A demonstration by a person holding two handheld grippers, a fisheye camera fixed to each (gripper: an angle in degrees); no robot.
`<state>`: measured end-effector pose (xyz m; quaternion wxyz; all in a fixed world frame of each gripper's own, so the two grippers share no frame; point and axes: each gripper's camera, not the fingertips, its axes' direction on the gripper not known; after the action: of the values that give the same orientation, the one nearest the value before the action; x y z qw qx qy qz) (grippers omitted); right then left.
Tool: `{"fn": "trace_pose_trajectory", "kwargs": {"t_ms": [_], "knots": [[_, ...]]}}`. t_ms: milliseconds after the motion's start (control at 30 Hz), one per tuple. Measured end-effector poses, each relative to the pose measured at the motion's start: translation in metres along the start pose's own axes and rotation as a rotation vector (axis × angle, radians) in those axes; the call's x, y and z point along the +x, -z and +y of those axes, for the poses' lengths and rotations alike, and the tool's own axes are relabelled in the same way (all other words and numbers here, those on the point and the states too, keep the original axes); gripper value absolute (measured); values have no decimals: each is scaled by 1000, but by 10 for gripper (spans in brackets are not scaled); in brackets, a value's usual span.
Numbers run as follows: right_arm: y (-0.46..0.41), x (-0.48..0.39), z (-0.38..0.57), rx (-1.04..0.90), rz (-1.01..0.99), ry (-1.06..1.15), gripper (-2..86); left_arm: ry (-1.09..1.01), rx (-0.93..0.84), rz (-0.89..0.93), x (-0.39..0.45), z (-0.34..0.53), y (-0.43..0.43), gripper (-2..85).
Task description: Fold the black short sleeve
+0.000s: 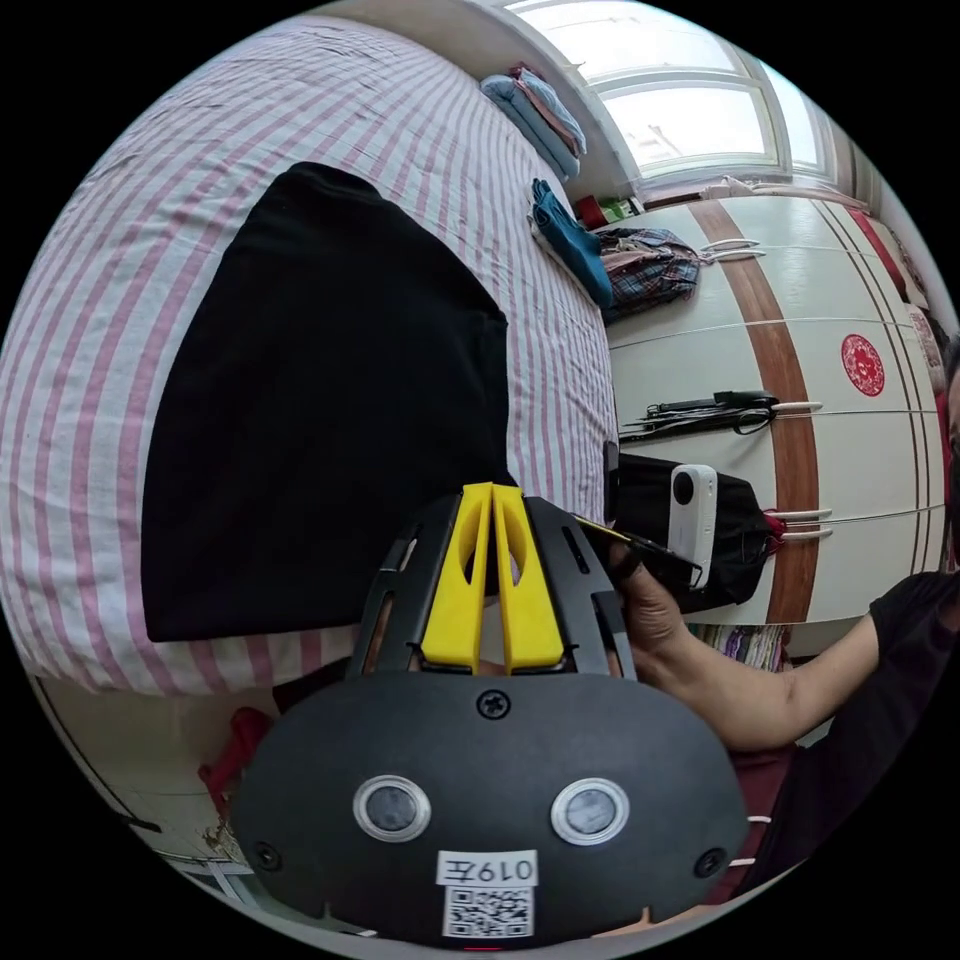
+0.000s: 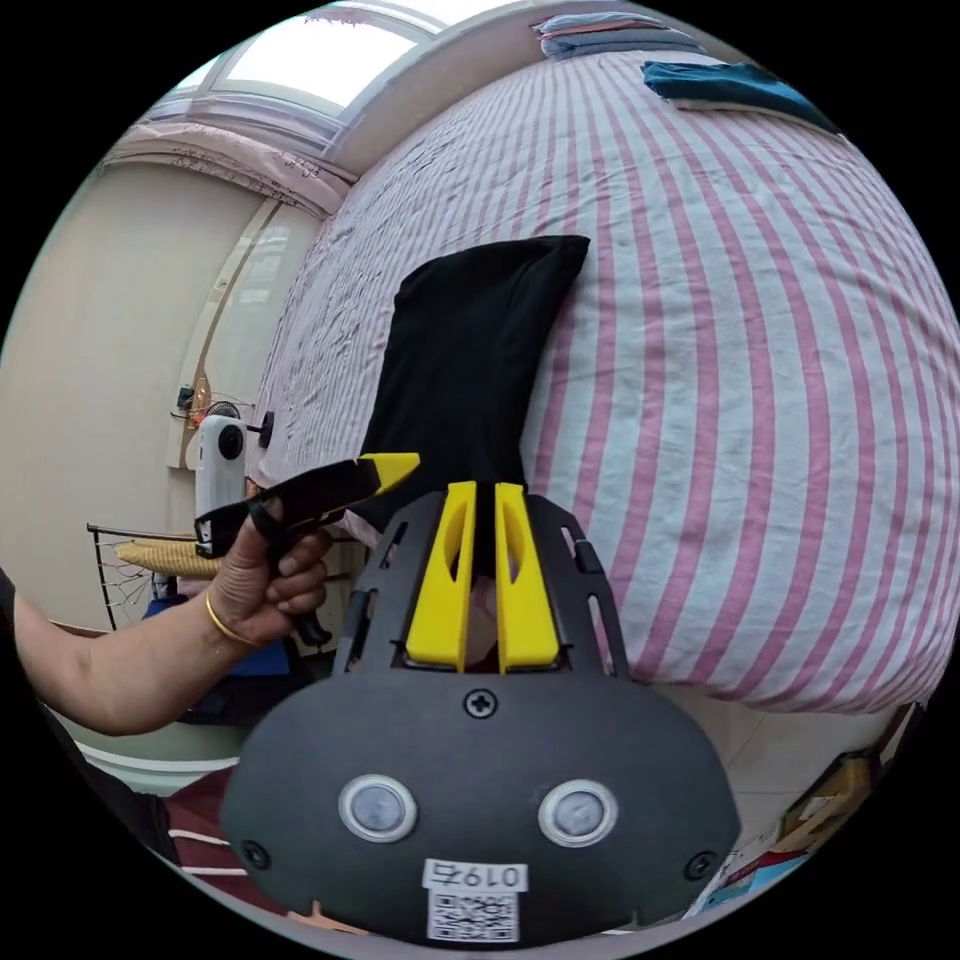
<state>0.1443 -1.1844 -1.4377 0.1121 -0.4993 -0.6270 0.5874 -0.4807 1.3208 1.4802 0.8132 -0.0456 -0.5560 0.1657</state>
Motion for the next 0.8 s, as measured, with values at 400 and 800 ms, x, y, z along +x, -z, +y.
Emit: {"fn": "trace_pose_trajectory", "kwargs": {"t_ms": [400, 800], "knots": [[7, 71, -23, -77, -270, -23, 49, 229, 80, 93, 23, 117, 89, 9], [-6, 94, -53, -179, -255, 18, 37, 448, 147, 309, 24, 172, 90, 32]]}}
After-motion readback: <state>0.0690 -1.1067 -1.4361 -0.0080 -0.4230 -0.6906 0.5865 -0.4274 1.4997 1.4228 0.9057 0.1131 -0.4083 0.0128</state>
